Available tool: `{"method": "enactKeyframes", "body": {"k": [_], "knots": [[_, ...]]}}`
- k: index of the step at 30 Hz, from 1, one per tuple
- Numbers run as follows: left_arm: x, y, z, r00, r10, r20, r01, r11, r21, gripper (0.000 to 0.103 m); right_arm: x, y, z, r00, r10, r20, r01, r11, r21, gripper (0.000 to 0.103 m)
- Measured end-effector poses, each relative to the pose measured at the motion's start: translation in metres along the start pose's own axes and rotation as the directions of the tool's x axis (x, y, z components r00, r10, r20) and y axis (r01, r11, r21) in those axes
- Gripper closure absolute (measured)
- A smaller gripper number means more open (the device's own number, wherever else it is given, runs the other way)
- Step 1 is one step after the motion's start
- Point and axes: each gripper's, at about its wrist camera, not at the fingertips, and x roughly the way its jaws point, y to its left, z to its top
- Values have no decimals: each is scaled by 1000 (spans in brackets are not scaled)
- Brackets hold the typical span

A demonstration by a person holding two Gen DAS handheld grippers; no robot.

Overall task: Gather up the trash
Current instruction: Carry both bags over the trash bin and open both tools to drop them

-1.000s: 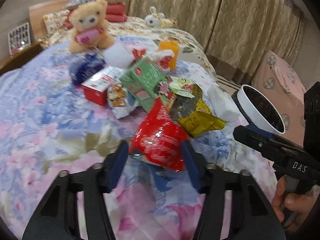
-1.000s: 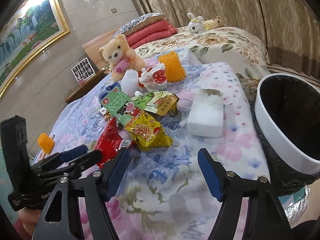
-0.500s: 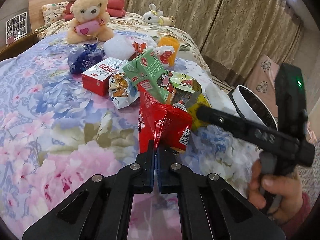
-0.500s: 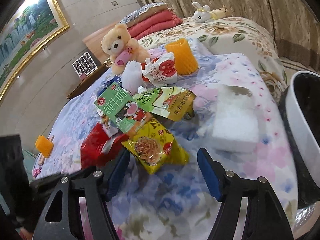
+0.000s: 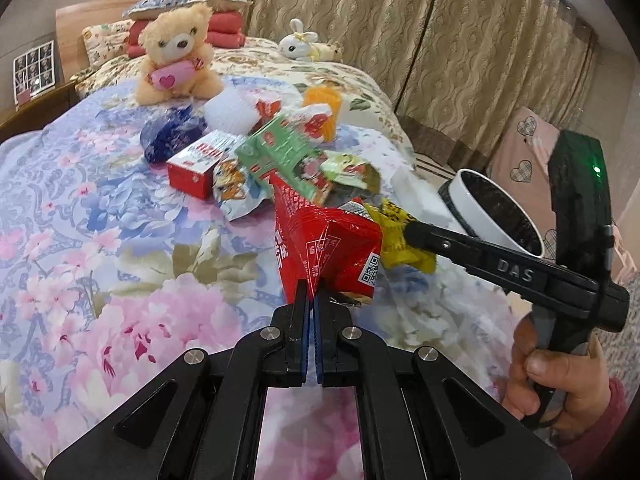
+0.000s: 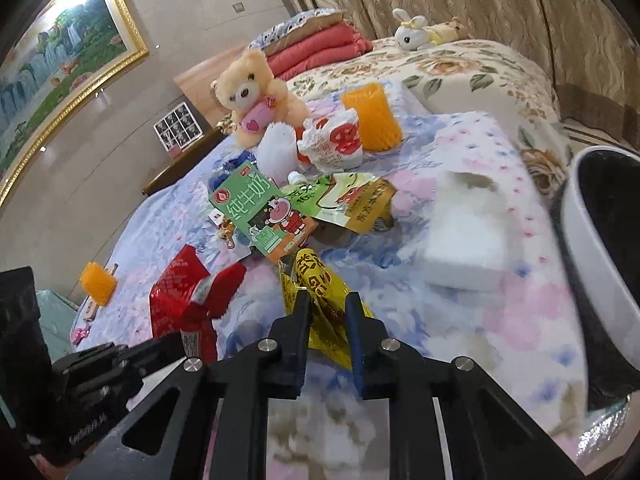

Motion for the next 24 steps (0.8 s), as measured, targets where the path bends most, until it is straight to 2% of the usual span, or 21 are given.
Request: {"method": "enactKeyframes", "body": {"k": [15,24], "knots": [[1,-80,15,996,-89,4,88,988,126,102,-88,-49,-4,991,-81,107,74,995,67,86],[16,-130,30,989,-148,-7,147,971,190,102,-128,-95,2,973,-165,160,145,981,128,86]]}}
